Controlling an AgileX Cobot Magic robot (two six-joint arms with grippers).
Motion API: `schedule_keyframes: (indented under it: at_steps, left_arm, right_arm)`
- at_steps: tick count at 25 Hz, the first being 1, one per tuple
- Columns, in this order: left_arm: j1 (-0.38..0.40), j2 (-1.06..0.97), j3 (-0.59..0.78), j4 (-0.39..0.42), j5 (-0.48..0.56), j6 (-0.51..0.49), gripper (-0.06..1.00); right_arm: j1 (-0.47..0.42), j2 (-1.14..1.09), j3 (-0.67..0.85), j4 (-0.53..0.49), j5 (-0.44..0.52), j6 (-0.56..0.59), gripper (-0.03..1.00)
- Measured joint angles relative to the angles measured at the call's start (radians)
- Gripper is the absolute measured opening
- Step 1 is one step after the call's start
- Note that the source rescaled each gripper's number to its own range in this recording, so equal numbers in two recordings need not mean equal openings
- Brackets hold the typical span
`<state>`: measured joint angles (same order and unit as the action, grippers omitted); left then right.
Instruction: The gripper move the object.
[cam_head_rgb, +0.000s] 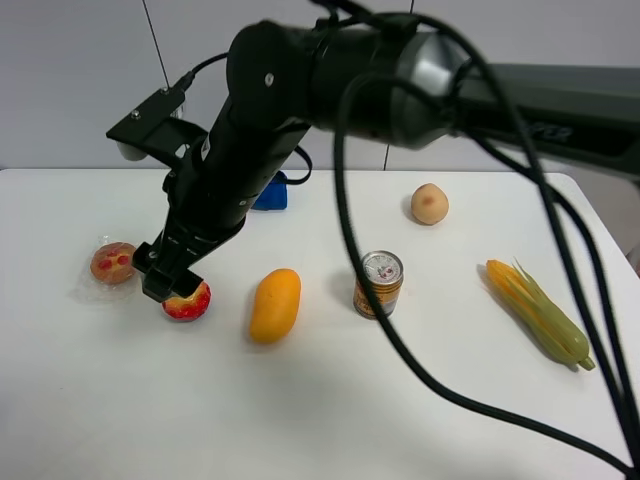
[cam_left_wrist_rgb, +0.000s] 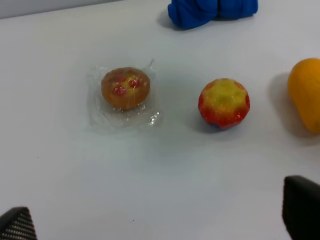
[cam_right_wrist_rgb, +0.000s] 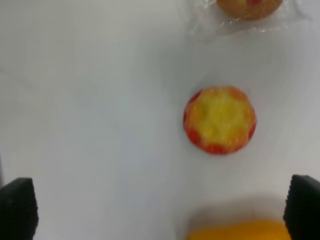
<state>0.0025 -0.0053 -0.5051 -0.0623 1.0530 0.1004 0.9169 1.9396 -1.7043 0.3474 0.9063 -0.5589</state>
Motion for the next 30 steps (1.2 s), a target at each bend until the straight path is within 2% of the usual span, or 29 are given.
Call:
schedule_keyframes:
  at_steps: [5, 8, 11, 13, 18, 23, 26, 30]
  left_arm:
    - [0.0, 0.0, 0.0, 0.0, 0.0, 0.0, 1.0]
    - [0.0, 0.0, 0.0, 0.0, 0.0, 0.0, 1.0]
    - [0.0, 0.0, 0.0, 0.0, 0.0, 0.0, 1.0]
    - [0.0, 0.0, 0.0, 0.0, 0.0, 0.0, 1.0]
    - [0.0, 0.0, 0.0, 0.0, 0.0, 0.0, 1.0]
    - [0.0, 0.0, 0.0, 0.0, 0.0, 0.0, 1.0]
    - [0.0, 0.0, 0.0, 0.0, 0.0, 0.0, 1.0]
    - [0.0, 0.0, 0.0, 0.0, 0.0, 0.0, 1.0]
  right_arm:
    - [-0.018, -0.102, 0.0, -0.065, 0.127, 0.147, 0.99]
    - [-0.078, -0.143, 0.0, -0.208, 0.152, 0.28, 0.99]
    - [-0.186, -0.17, 0.0, -0.322, 0.164, 0.351, 0.99]
    - [-0.279, -0.187, 0.0, -0.347, 0.193, 0.365, 0.99]
    - [-0.514, -0.236, 0.0, -0.355, 0.291, 0.371, 0.99]
    - [-0.711, -0.315, 0.013, -0.402, 0.301, 0.372, 0.99]
    - [-0.81, -0.409, 0.061, -0.41, 0.301, 0.372, 0.99]
    - [-0.925, -0.582, 0.209, -0.41, 0.301, 0.372, 0.99]
